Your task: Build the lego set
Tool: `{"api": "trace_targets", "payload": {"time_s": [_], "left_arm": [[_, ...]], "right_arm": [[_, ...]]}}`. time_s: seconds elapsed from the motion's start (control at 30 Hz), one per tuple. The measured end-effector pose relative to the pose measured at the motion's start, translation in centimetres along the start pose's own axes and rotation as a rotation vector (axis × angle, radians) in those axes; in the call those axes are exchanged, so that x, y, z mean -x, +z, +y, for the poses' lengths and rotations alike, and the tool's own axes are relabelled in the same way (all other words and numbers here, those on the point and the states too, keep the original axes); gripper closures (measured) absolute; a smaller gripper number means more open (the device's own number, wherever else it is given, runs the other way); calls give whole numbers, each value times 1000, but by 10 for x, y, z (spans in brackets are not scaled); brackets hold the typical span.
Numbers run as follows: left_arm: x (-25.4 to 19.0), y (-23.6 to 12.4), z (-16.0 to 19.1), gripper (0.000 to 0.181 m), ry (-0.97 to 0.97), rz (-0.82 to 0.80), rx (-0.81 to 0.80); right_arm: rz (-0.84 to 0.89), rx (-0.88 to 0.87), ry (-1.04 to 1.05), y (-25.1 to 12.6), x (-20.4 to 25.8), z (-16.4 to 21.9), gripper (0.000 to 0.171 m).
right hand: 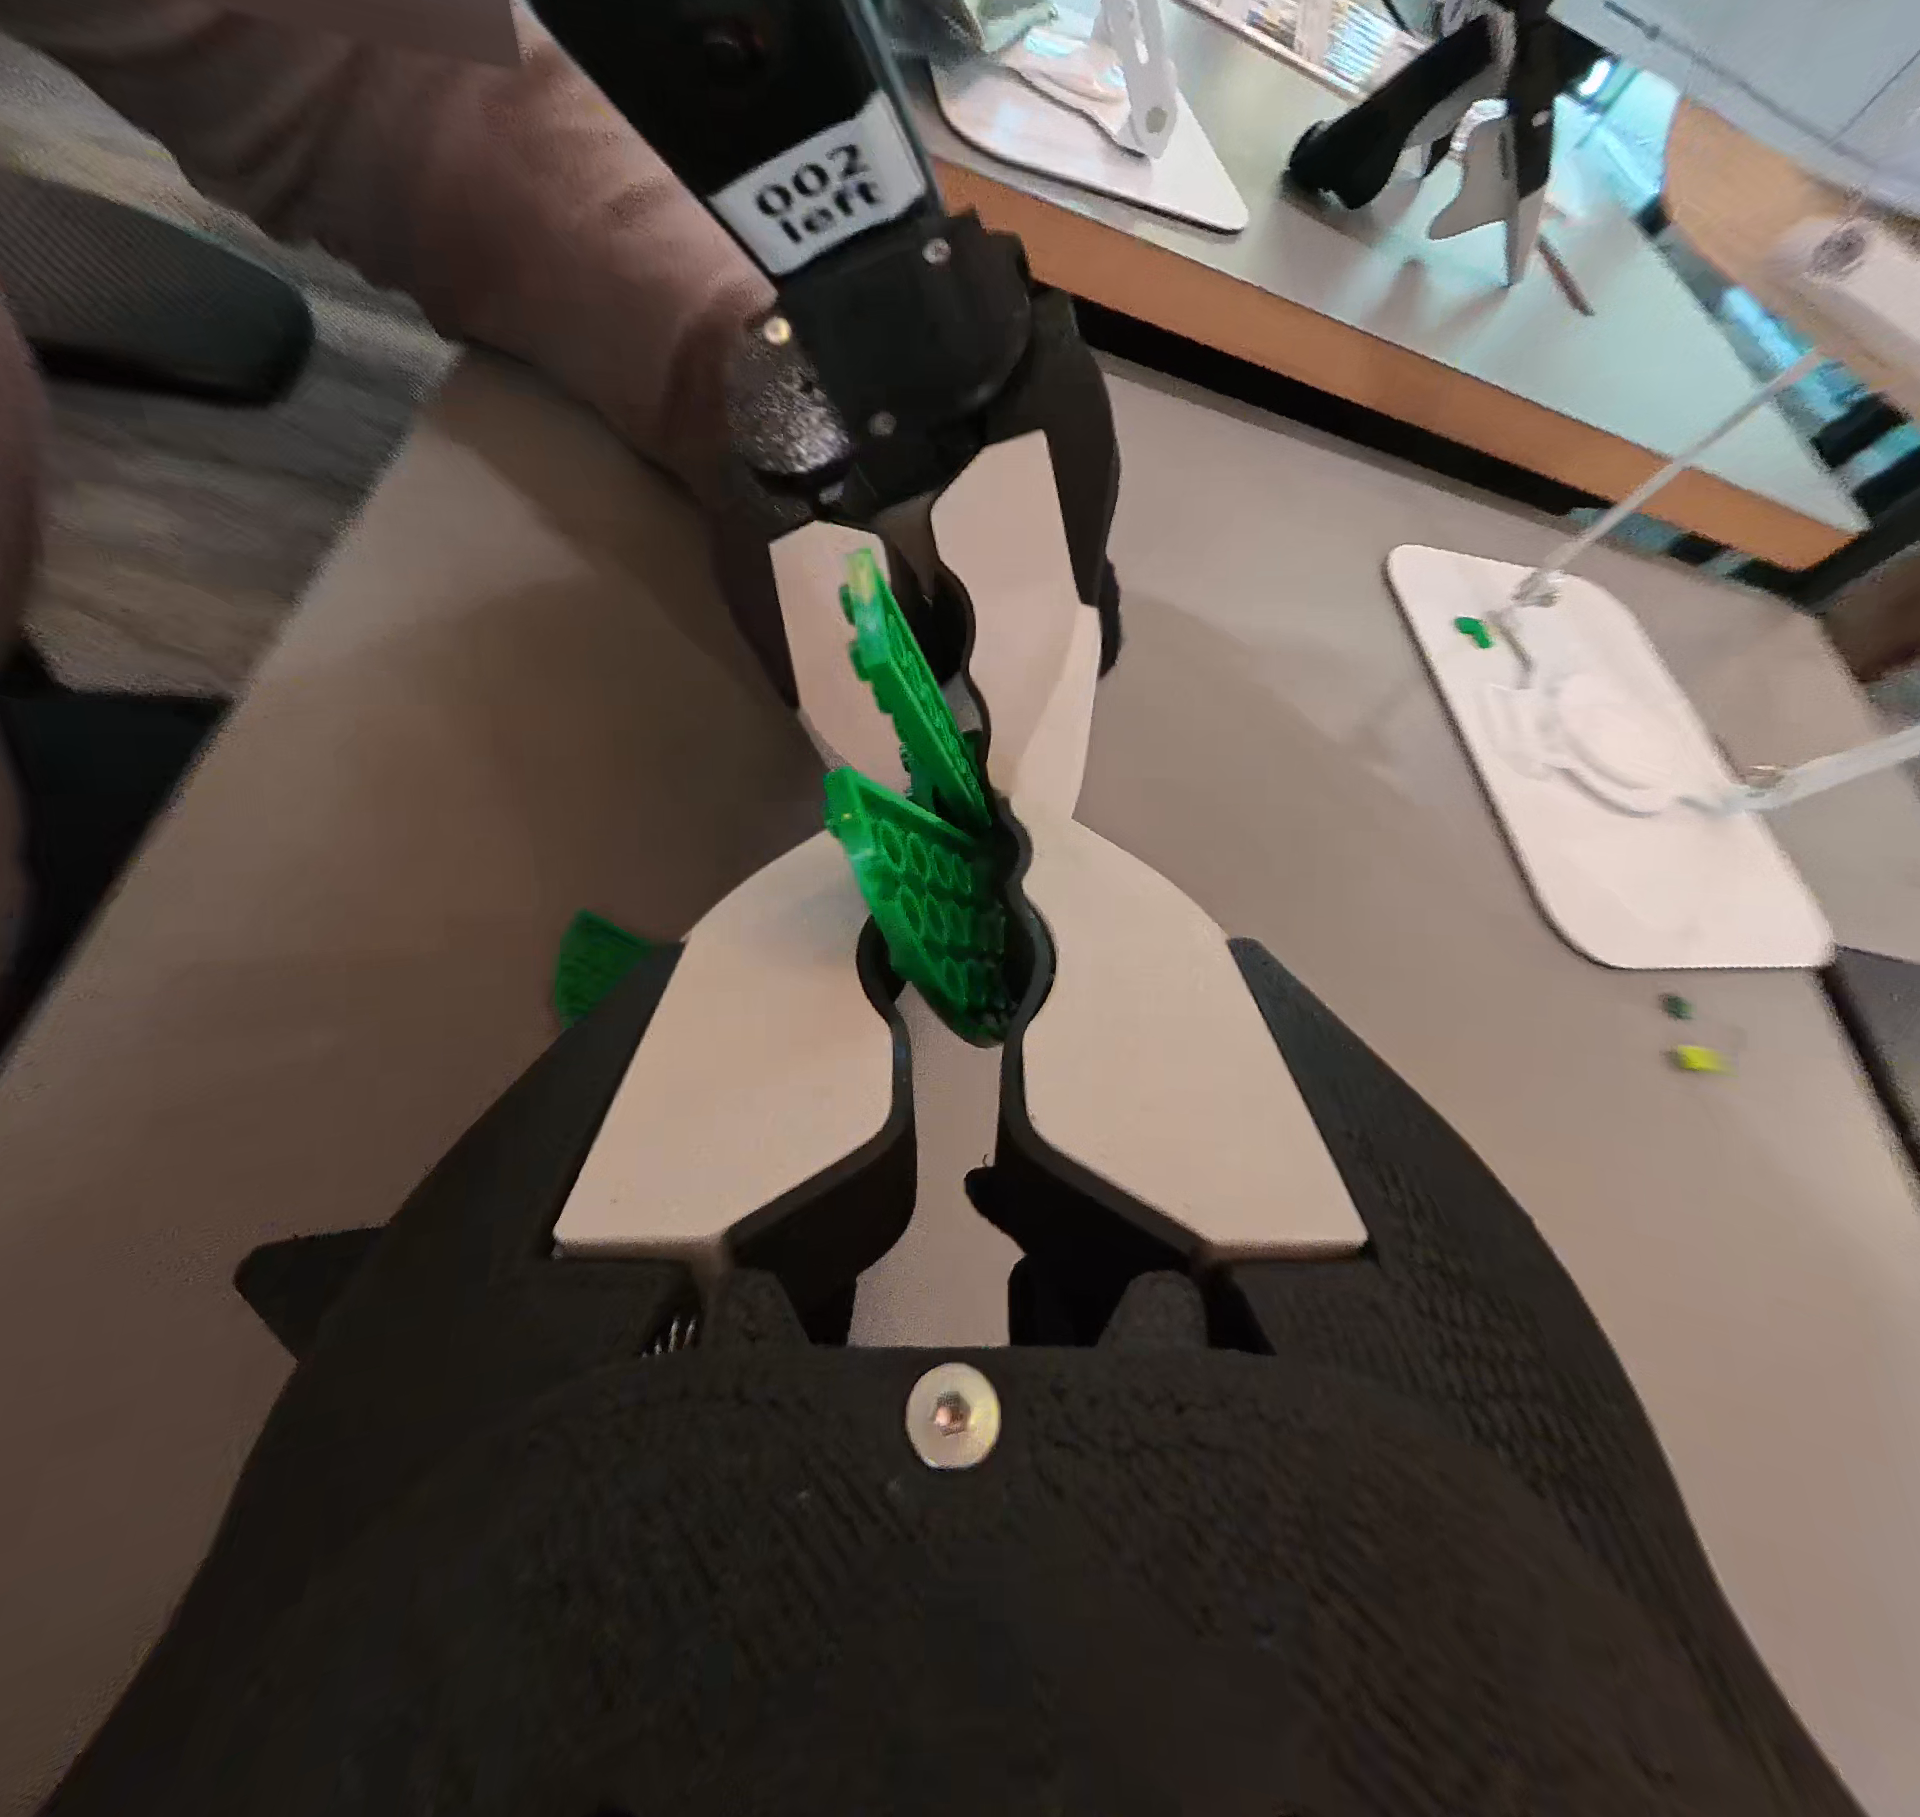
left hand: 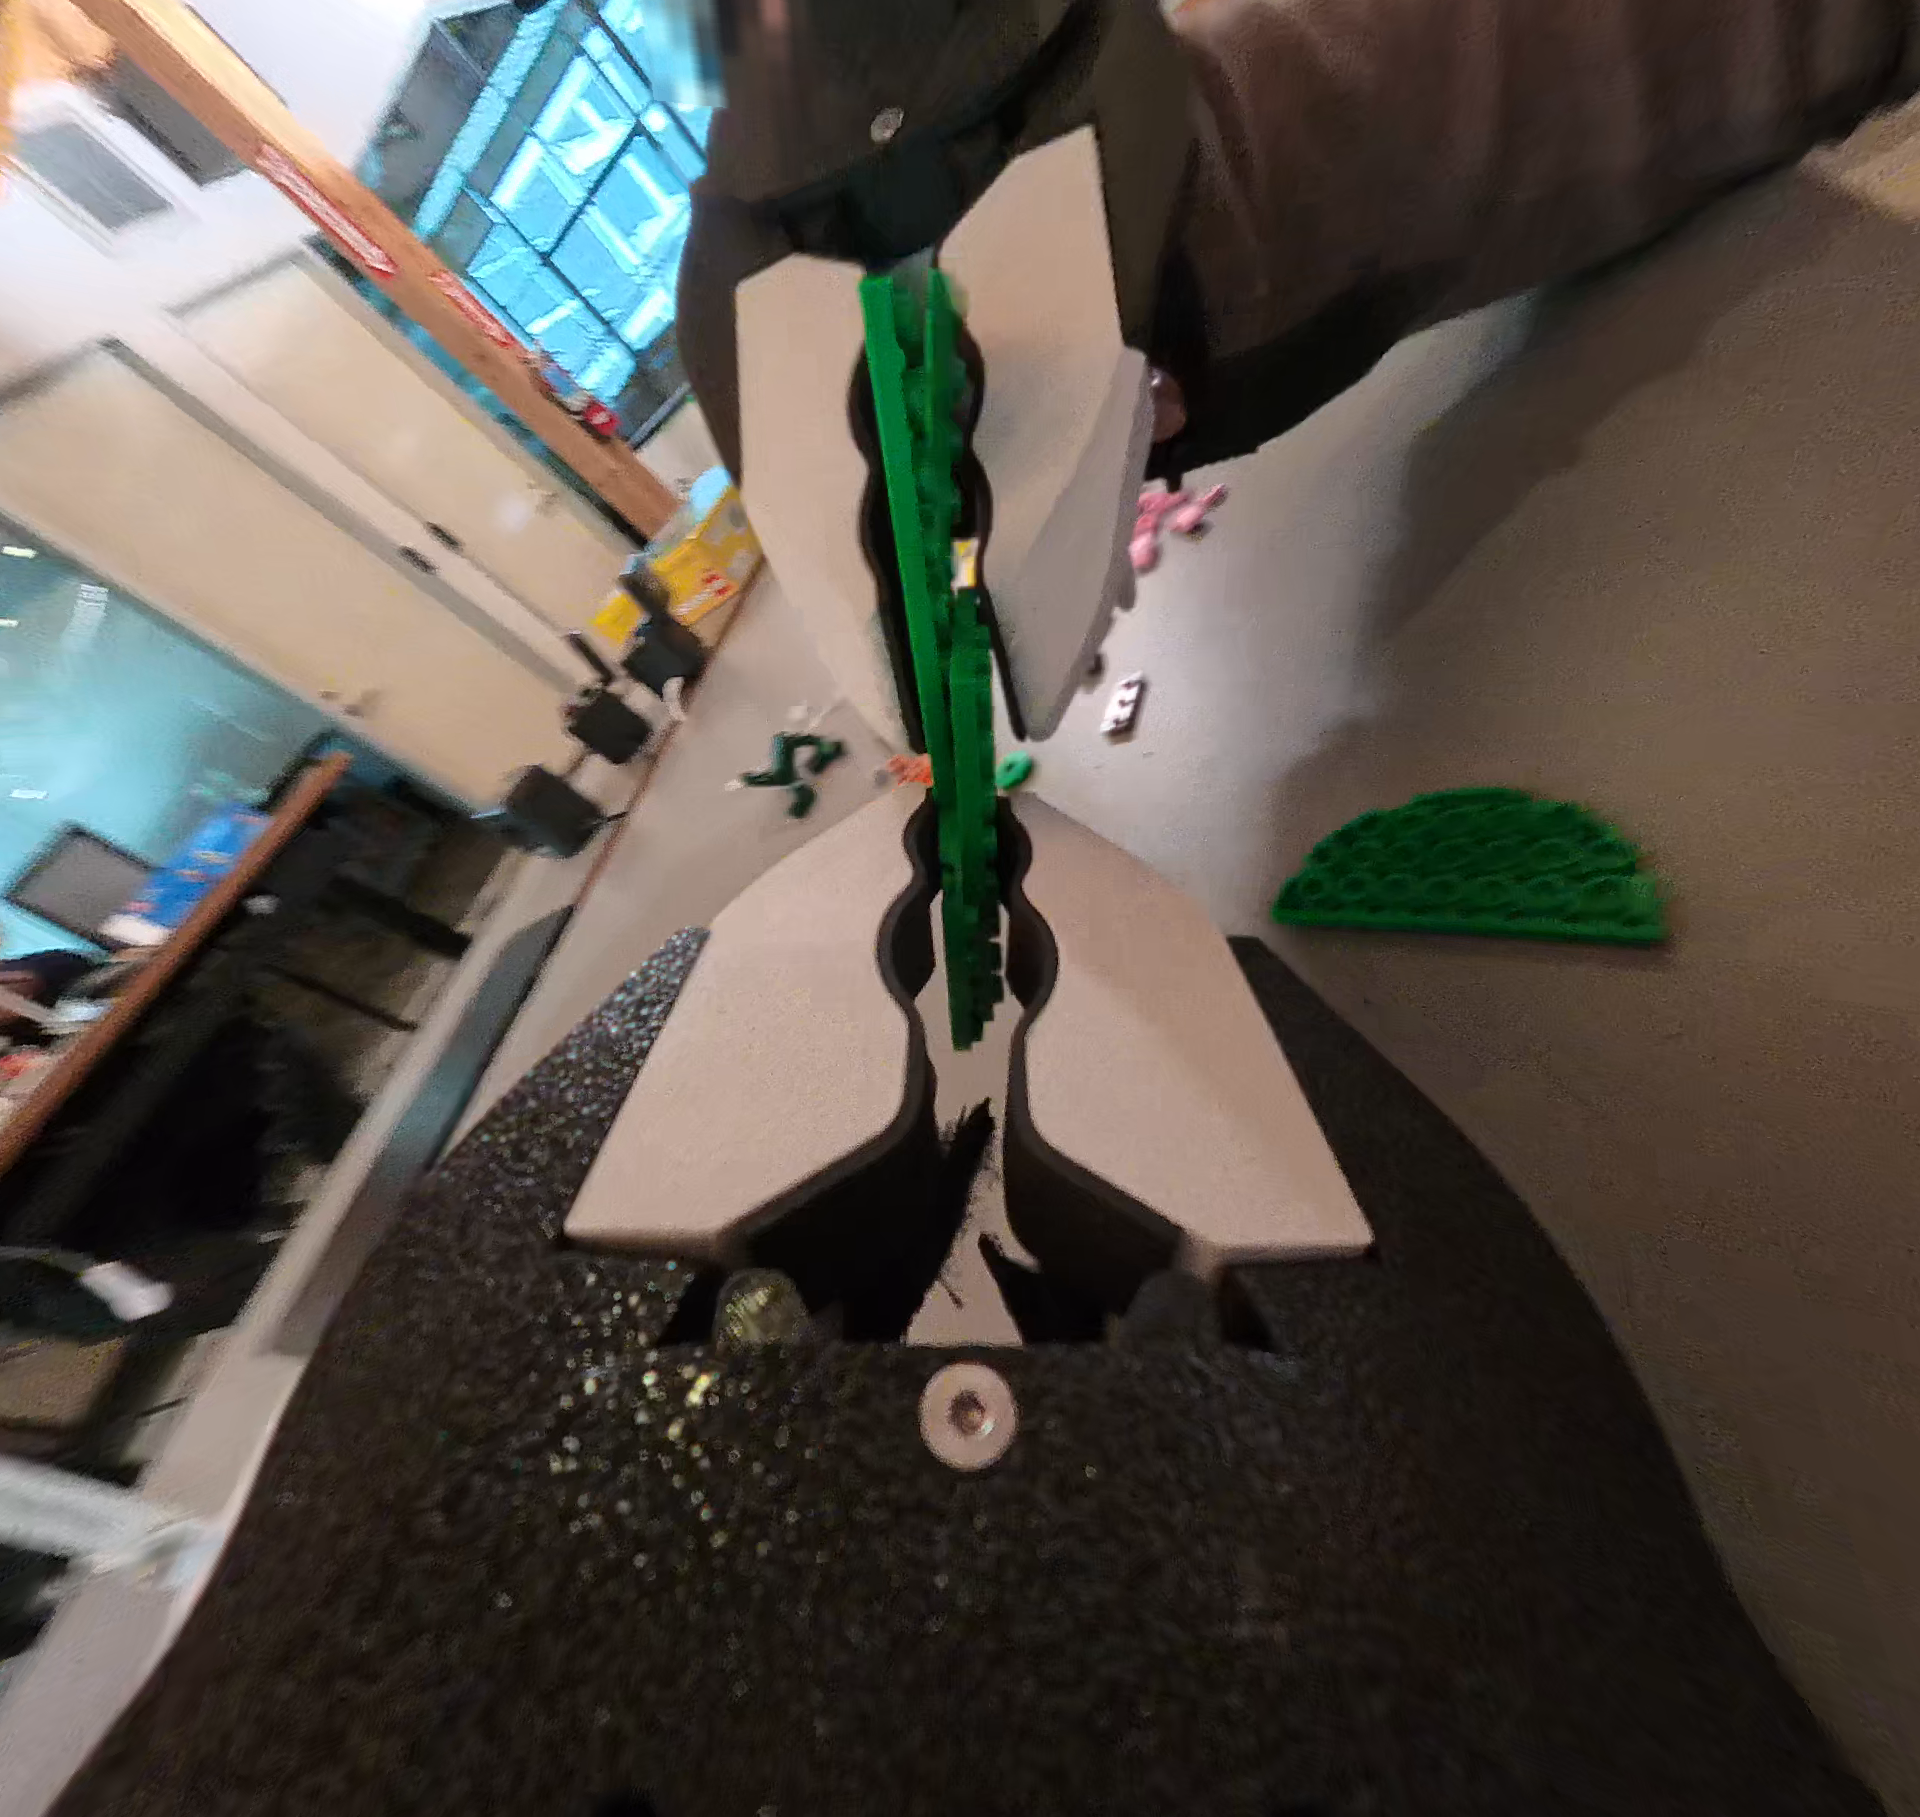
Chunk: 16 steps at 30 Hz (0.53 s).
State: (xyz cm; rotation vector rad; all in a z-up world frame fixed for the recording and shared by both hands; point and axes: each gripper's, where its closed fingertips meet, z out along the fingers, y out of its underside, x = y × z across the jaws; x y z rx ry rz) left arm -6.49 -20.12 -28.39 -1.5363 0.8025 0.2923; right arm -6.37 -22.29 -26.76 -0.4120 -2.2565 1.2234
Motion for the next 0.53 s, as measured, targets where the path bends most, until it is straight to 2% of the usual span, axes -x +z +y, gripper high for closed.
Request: {"api": "trace_targets", "payload": {"time_s": [0.13, 0.37, 0.43, 0.53], "left_arm": [[14, -2, 7, 173, 238, -152, 100], [20, -3, 4, 173, 365, -244, 117], [23, -4, 8, 173, 407, -262, 144], [36, -11, 18, 173, 526, -345, 204]], "right_arm": [[145, 69, -194, 2, -9, 5, 158], [245, 85, -353, 6, -13, 1, 157], [251, 107, -361, 7, -14, 4, 154], [212, 144, -292, 2, -18, 17, 141]]}}
